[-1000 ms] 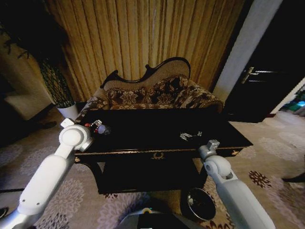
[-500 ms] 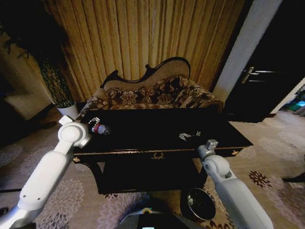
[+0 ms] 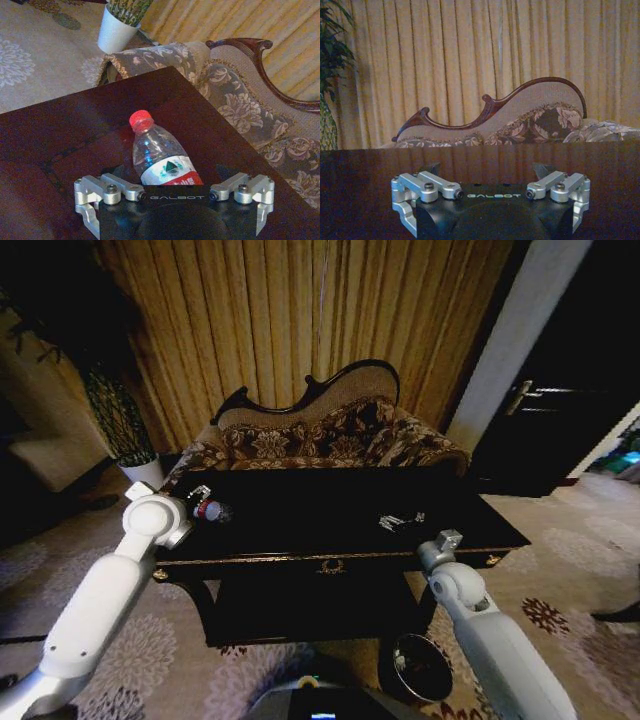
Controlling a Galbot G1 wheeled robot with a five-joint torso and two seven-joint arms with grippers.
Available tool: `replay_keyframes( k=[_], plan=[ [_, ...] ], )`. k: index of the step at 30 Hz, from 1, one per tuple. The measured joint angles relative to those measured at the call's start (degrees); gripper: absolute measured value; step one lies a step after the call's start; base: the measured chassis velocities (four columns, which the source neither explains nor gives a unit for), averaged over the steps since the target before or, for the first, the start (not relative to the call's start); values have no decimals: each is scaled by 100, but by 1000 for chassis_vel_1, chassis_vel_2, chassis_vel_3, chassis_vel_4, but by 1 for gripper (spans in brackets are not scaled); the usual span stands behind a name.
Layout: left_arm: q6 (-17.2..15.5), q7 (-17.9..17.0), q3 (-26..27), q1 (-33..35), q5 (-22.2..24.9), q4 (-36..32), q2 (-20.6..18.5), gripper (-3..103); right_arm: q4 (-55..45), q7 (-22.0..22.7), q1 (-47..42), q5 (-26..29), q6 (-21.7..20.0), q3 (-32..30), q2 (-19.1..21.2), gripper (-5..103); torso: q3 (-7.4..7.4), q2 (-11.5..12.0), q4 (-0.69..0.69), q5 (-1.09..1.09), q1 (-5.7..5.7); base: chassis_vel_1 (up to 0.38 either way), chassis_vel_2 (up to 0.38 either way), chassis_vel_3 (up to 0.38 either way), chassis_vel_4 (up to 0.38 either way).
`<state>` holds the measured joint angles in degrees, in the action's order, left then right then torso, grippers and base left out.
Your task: Move to the front of the table and place the trash on the table into the trash bin.
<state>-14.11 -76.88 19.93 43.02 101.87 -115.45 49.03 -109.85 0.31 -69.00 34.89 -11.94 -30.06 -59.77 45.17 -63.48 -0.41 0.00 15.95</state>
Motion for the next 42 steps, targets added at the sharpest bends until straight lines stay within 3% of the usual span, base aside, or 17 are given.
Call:
replay_keyframes(
  k=[7,19,42],
  plan=[
    [-19,9,-12,26,-5,20,40,100,-46,33,86,226,-101,-40,49,100,0,0,0,-1,0,0,0,0,0],
    [-37,9,-33,39,-49,46,51,100,143,568,307,310,-122,-137,19,100,0,0,0,0,0,0,0,0,0],
    [-43,46,-17,42,-64,217,178,99,225,649,583,369,-193,-130,98,100,0,0,0,0,0,0,0,0,0]
  ],
)
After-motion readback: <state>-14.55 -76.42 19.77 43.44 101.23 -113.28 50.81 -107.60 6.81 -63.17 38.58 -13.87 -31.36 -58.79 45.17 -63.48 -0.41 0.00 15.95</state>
